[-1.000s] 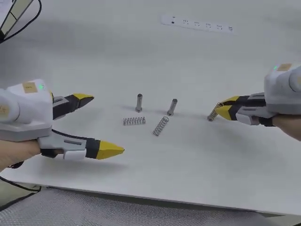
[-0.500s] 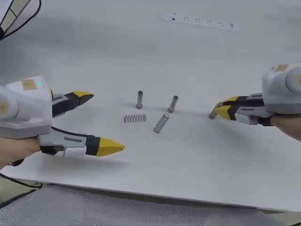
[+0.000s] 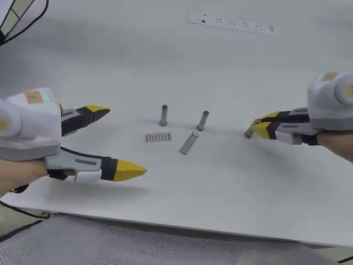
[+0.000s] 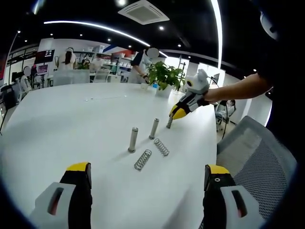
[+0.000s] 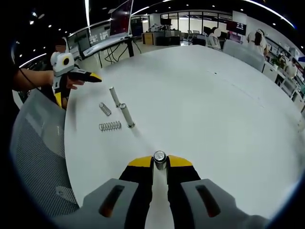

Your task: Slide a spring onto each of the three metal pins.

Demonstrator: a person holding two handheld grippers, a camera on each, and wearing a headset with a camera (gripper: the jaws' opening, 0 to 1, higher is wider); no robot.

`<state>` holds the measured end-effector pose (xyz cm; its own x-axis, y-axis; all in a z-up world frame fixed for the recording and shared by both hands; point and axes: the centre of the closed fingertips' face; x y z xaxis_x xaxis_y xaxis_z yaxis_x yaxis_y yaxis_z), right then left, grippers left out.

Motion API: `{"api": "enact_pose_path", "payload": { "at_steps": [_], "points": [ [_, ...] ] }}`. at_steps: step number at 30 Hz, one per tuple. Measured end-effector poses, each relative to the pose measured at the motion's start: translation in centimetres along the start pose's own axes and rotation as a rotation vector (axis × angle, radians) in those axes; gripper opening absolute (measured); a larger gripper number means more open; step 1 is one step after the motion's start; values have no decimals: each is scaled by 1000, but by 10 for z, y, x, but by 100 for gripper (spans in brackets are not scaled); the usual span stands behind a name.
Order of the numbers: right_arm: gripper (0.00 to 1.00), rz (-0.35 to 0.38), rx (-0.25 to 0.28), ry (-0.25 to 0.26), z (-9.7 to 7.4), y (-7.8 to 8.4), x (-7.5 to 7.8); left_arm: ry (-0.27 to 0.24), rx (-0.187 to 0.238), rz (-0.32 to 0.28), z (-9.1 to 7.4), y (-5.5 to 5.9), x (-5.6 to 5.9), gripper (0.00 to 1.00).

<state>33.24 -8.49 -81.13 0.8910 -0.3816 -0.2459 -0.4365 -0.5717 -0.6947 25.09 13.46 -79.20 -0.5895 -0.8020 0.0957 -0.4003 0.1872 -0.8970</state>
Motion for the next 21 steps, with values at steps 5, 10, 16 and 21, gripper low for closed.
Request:
{"api": "enact_pose_path", "payload": {
  "at_steps": [5,10,16,21],
  "points": [
    [9,4,7,0,0,0,0,0,1,-1,0,0,0,96],
    [10,-6,16,1,0,-2,-1,-1,0,0,0,0,0,96],
    [17,-20,29,17,-1,-7,1,-2,1,-3,-1,-1,0,96],
    [21,-27,43,22,-4,-10,1,-2,3,-2,-2,-3,0,97]
  ]
}}
Point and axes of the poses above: the centre of the closed fingertips' face, and the gripper's own axes: z roughly forward along the fingers, x roughly to its right, y roughly out of its underside, and after that the axes turned 15 degrees about -y, right-handed
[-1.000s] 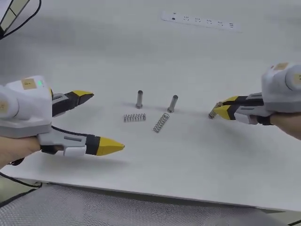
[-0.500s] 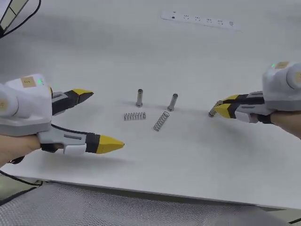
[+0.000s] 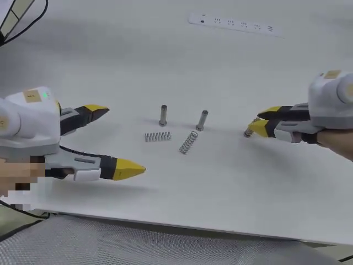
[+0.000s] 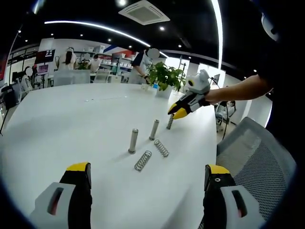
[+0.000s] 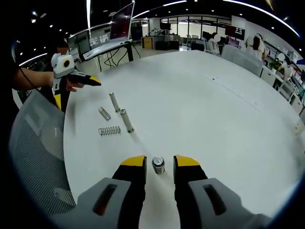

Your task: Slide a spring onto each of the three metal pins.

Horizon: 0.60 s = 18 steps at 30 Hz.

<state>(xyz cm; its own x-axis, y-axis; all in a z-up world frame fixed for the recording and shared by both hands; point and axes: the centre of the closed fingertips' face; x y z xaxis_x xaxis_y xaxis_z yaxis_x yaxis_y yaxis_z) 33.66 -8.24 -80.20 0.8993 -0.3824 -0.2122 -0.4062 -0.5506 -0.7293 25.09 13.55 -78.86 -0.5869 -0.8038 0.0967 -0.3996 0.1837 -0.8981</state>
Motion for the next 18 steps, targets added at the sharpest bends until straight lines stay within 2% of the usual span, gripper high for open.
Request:
{"api": "enact_pose_path", "payload": {
  "at_steps": [18],
  "points": [
    [34,-17,48,19,-9,-5,-8,-14,14,-3,-2,-8,-2,96]
  ]
}}
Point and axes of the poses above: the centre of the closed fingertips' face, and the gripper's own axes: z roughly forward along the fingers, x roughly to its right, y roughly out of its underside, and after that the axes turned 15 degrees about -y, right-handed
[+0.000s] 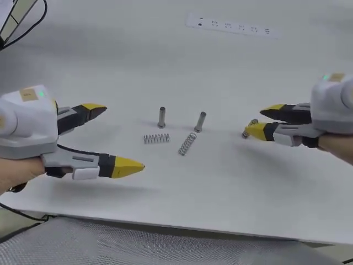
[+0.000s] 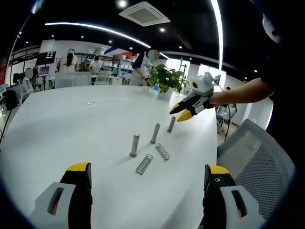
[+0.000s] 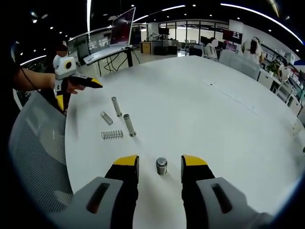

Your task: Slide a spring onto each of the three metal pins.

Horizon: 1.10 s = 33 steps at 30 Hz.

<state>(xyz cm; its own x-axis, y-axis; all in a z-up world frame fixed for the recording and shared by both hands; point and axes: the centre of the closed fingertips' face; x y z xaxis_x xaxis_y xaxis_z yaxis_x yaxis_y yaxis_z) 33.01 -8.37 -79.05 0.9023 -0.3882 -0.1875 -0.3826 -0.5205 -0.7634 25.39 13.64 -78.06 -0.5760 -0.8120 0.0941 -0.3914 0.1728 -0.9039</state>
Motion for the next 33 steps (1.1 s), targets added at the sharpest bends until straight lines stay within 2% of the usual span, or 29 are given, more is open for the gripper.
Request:
{"api": "enact_pose_path", "payload": {
  "at_steps": [17,23,29,33],
  "points": [
    [34,6,75,20,-18,-23,-13,-9,-1,-4,-3,-1,-3,96],
    [34,6,89,16,-22,-31,-22,-8,-3,-8,-4,-1,-3,95],
    [33,-49,100,-8,-23,-45,-39,-6,-1,-7,-4,-2,-1,95],
    [33,-127,73,-32,-20,-53,-54,-8,0,-8,-4,-2,-1,95]
  ]
}}
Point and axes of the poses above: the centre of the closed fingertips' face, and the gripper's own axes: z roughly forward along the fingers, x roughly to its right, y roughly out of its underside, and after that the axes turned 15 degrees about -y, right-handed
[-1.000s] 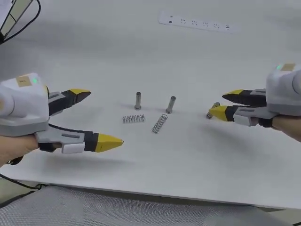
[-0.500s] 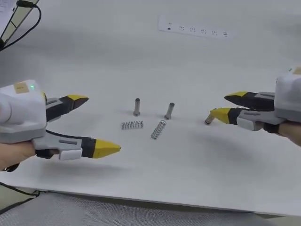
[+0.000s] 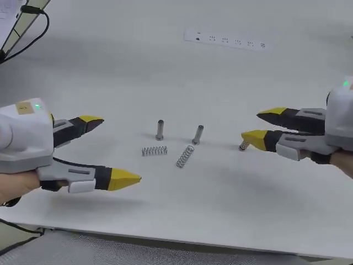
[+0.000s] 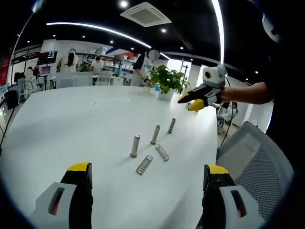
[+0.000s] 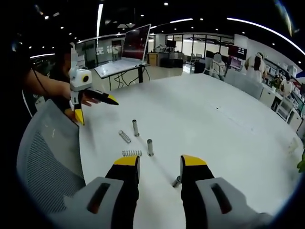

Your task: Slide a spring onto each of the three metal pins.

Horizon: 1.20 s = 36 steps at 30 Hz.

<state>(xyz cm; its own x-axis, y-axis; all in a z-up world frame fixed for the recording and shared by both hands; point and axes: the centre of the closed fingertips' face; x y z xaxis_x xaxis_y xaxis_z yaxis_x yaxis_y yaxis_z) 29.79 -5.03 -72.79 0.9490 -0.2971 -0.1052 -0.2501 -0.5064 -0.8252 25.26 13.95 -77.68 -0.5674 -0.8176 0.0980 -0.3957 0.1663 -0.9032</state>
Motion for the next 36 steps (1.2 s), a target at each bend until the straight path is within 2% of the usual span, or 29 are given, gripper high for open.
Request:
{"api": "enact_pose_path", "payload": {
  "at_steps": [6,17,26,36],
  "points": [
    [31,-54,-20,-33,5,-7,-16,-5,-5,0,-2,2,-1,94],
    [30,-54,-18,-102,17,-16,-39,-15,-7,-5,-2,3,-2,93],
    [28,3,-26,-152,37,-7,-50,-11,-1,-1,-4,0,-1,93],
    [27,81,-53,-167,62,0,-53,-5,0,3,-4,1,0,93]
  ]
}}
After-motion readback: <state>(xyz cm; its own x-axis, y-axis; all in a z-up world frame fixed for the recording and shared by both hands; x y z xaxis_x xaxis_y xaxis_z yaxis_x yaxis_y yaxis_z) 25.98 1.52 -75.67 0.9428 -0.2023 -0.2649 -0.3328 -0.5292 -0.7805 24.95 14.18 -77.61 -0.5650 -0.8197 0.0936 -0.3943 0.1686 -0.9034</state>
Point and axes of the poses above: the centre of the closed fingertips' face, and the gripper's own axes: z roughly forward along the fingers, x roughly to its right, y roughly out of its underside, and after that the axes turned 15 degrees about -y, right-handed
